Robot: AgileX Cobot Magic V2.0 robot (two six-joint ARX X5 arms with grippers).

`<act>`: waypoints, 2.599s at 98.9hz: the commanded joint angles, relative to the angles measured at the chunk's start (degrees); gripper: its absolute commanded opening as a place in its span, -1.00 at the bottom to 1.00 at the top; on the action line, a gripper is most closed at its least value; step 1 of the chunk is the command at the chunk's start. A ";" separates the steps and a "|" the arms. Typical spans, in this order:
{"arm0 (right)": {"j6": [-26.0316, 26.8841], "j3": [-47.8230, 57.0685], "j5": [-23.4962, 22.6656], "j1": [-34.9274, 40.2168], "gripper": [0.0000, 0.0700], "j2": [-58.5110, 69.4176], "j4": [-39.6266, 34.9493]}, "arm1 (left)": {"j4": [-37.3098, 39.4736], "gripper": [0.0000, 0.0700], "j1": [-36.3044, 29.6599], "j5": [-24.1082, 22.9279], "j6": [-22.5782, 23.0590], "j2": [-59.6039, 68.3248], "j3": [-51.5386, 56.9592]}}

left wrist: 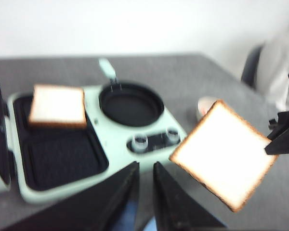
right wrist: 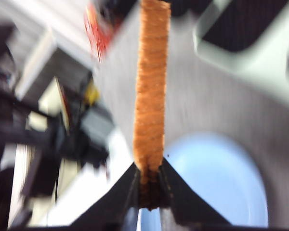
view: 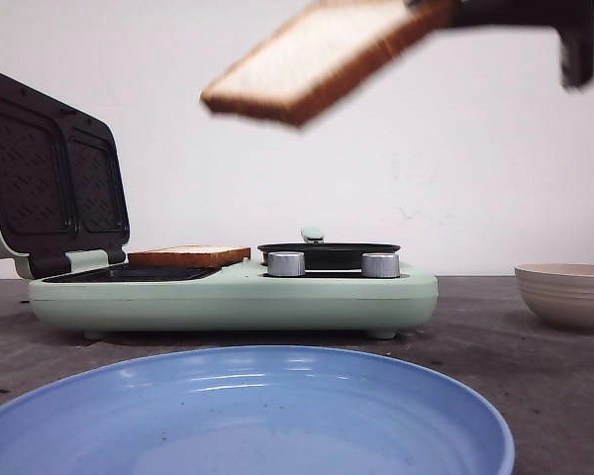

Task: Make breakfast with bread and shrimp
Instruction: 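Lift the bread with the right gripper over the sandwich maker, then lower the bread onto the nearer waffle plate and release, withdraw right gripper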

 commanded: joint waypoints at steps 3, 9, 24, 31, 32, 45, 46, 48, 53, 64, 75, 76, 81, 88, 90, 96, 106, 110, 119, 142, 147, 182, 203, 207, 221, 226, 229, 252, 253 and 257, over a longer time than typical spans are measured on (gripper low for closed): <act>12.35 0.87 1.07 1.95 -1.00 1.53 10.36 | 3.74 -1.00 -0.50 -1.01 0.39 0.20 0.59; 17.27 0.87 3.13 3.15 -1.00 2.54 16.31 | 5.86 -1.00 -0.50 -1.49 0.79 0.20 0.59; 26.69 0.92 8.35 7.15 -1.00 8.15 31.08 | 7.96 -1.00 -0.50 -1.84 3.43 0.20 0.59; 29.70 1.20 11.82 8.85 -1.00 11.82 35.87 | 8.20 -1.00 -0.50 -2.89 3.63 0.20 0.59; 30.40 1.25 12.59 9.14 -1.00 12.57 36.68 | 8.24 -1.00 -0.50 -3.08 3.63 0.20 0.59; 35.19 2.32 17.79 11.54 -1.00 19.82 42.49 | 9.35 -1.00 -0.50 -4.59 3.82 0.15 0.61; 35.52 2.47 18.08 11.76 -1.00 20.44 42.84 | 9.46 -1.00 -0.50 -4.59 3.87 0.15 0.61; 36.13 2.86 18.64 12.17 -1.00 21.64 43.32 | 9.66 -1.00 -0.50 -4.59 3.93 0.13 0.61; 37.05 4.13 19.98 13.18 -1.00 24.55 44.04 | 9.88 -1.00 -0.50 -4.59 4.33 0.13 0.61; 38.14 7.65 22.23 15.37 -1.00 30.27 45.16 | 9.90 -1.00 -0.50 -4.57 4.50 0.13 0.61; 38.73 11.78 25.05 17.25 -1.00 34.99 44.92 | 10.14 -1.00 -0.50 -4.59 4.48 0.07 0.61; 38.93 12.35 25.42 17.46 -1.00 35.60 44.96 | 10.19 -1.00 -0.50 -4.57 4.48 0.02 0.61; 39.50 13.81 25.97 18.12 -1.00 37.22 44.94 | 10.56 -1.00 -0.50 -4.57 4.46 -0.20 0.61; 40.89 15.82 26.82 18.91 -1.00 39.60 44.89 | 11.02 -1.00 -0.50 -4.59 4.46 -0.55 0.63; 41.57 16.28 27.17 19.08 -1.00 40.24 44.85 | 11.04 -1.00 -0.50 -4.59 4.46 -0.70 0.66; 44.37 16.90 28.57 19.52 -1.00 41.40 44.94 | 11.19 -1.00 -0.50 -4.61 4.46 -1.05 0.66; 46.99 16.94 32.09 20.57 -1.00 42.82 44.89 | 11.34 -1.00 -0.50 -4.66 4.55 -1.92 0.66; 47.25 16.92 32.76 20.87 -1.00 43.06 44.68 | 11.39 -1.00 -0.50 -5.01 4.79 -2.32 0.66; 48.78 16.92 33.83 21.62 -1.00 43.65 44.00 | 11.39 -1.00 -0.50 -5.99 5.75 -3.06 0.66; 52.22 16.92 36.22 22.23 -1.00 44.78 44.00 | 11.41 -1.00 -0.50 -6.16 6.58 -3.87 0.66; 53.20 16.92 36.20 22.23 -1.00 45.48 44.06 | 11.41 -1.00 -0.50 -6.10 6.58 -3.87 0.66; 56.78 16.92 36.68 22.29 -1.00 49.29 45.31 | 11.30 -1.00 -0.50 -5.75 6.60 -4.04 0.66; 57.64 16.94 38.64 22.60 -1.00 49.37 45.64 | 11.32 -1.00 -0.50 -5.16 6.62 -4.26 0.66; 57.66 16.94 38.64 22.60 -1.00 49.37 45.77 | 11.30 -1.00 -0.50 -4.72 6.62 -4.31 0.66; 57.88 16.94 39.28 22.62 -1.00 49.37 45.77 | 11.28 -1.00 -0.50 -4.11 6.62 -4.35 0.66; 58.03 16.98 39.28 22.73 -1.00 49.37 45.75 | 11.28 -1.00 -0.50 -4.11 6.60 -4.35 0.66; 58.12 17.00 39.30 22.80 -1.00 49.37 45.75 | 11.28 -1.00 -0.50 -4.11 6.62 -4.35 0.66; 58.64 20.17 37.07 23.08 -1.00 51.78 45.55 | 11.26 -1.00 -0.50 -4.09 6.60 -4.35 0.66; 58.64 20.41 37.11 23.12 -1.00 51.93 45.46 | 11.23 -1.00 -0.50 -4.09 6.60 -4.35 0.66; 58.58 21.20 37.29 23.37 -1.00 52.26 45.11 | 11.13 -1.00 -0.50 -3.96 6.60 -4.35 0.66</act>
